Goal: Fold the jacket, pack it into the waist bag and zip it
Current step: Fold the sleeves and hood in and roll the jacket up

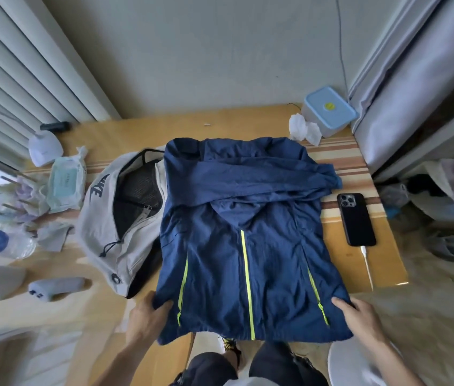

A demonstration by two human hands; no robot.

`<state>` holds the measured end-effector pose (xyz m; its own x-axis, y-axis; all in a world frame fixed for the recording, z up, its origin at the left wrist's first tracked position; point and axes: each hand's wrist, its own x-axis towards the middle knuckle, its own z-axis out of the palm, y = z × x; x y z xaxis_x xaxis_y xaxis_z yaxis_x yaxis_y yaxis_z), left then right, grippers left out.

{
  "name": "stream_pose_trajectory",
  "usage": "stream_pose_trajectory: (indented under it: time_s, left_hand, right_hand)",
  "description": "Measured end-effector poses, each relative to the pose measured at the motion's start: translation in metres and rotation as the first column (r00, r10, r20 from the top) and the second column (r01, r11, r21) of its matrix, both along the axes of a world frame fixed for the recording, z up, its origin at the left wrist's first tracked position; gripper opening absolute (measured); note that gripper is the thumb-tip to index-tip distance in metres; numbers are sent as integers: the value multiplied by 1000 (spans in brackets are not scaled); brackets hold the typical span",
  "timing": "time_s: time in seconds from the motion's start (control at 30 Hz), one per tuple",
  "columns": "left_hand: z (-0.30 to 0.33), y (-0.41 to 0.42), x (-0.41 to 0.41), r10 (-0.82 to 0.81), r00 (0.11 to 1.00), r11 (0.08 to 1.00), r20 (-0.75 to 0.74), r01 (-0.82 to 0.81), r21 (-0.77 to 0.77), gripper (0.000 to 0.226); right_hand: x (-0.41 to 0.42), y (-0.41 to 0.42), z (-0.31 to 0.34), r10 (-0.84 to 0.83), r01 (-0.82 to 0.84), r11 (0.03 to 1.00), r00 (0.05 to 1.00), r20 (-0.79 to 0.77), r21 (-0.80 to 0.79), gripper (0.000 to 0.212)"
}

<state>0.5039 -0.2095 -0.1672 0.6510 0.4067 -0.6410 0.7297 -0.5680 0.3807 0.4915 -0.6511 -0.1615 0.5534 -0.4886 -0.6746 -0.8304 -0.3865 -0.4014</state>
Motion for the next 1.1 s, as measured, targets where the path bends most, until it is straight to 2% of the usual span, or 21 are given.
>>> stream_pose_trajectory:
  time_s: [0.1, 0.17, 0.23, 0.27, 0.33, 0.43, 0.47, 0.5, 0.53, 0.57, 0.6, 0.63, 0.67, 0.7, 0.73, 0.77, 0.8, 0.87, 0.9, 0.97, 1.1]
  left_hand:
    - [18, 12, 26, 50, 996, 984, 77, -35, -176, 18]
    - [40, 11, 59, 109, 986, 950, 128, -66, -305, 13]
    - [65, 4, 99, 266, 944, 904, 194, -174, -392, 11]
    - [69, 3, 124, 354, 914, 868, 200, -241, -433, 11]
    - [84, 0, 173, 515, 851, 730, 107, -370, -575, 12]
    - [98, -2, 241, 668, 736, 382, -108, -464, -799, 21]
    - [101, -5, 258, 731, 665, 247, -154, -469, -848, 22]
    - [105, -10, 274, 784, 593, 155, -184, -474, -867, 21]
    - [103, -13, 286, 810, 557, 130, -183, -476, -870, 22]
    - [104, -18, 294, 812, 566, 186, -142, -481, -857, 27]
    - [99, -21, 299, 781, 623, 317, -51, -466, -826, 33]
    - [95, -28, 301, 707, 705, 511, 57, -453, -731, 43]
    - [85, -31, 300, 585, 795, 727, 162, -425, -540, 58]
    - [74, -36, 295, 439, 873, 878, 211, -367, -308, 75]
    - [64, -43, 290, 308, 927, 951, 216, -291, -106, 86]
    - [58, -51, 286, 220, 955, 971, 198, -234, 48, 93]
    - [51, -56, 283, 178, 970, 968, 164, -203, 149, 97]
    - [45, -63, 279, 195, 976, 943, 101, -215, 252, 102]
    - [42, -63, 278, 238, 967, 931, 86, -253, 265, 102]
    - [32, -53, 274, 306, 948, 921, 86, -318, 226, 95]
    - [35, -38, 260, 245, 961, 945, 128, -267, 188, 43]
  right_hand:
    - [30, -2, 20, -92, 90, 996, 993, 75, 27, 28]
    - [71, 2, 38, -302, 278, 948, 940, 159, 154, 33]
    - [123, 0, 50, -547, 478, 814, 823, 156, 331, 34]
    - [149, -2, 56, -634, 542, 723, 767, 100, 428, 33]
    - [199, -7, 63, -730, 570, 521, 683, -14, 635, 34]
    - [260, -4, 84, -805, 409, 185, 584, -101, 894, 35]
    - [276, -2, 93, -833, 343, 140, 547, -76, 929, 31]
    - [291, 1, 98, -853, 277, 124, 520, -40, 953, 26]
    - [303, 4, 100, -859, 222, 151, 511, 16, 963, 29]
    - [313, 10, 101, -826, 172, 244, 553, 111, 954, 34]
    - [319, 20, 98, -739, 126, 419, 622, 257, 899, 32]
    - [321, 32, 91, -583, 50, 622, 696, 420, 782, 27]
    - [320, 45, 81, -368, -54, 796, 747, 553, 603, 29]
    - [316, 57, 69, -131, -184, 894, 764, 631, 408, 37]
    - [312, 69, 54, 118, -334, 917, 747, 655, 216, 44]
    - [306, 80, 40, 368, -491, 871, 685, 629, 24, 48]
    - [300, 90, 23, 585, -619, 770, 588, 558, -154, 52]
    - [292, 104, -9, 841, -743, 525, 378, 388, -415, 58]
    - [292, 110, -20, 894, -767, 439, 321, 314, -467, 61]
    - [296, 117, -38, 934, -803, 356, 285, 217, -478, 65]
    - [302, 121, -59, 958, -864, 287, 267, 107, -414, 66]
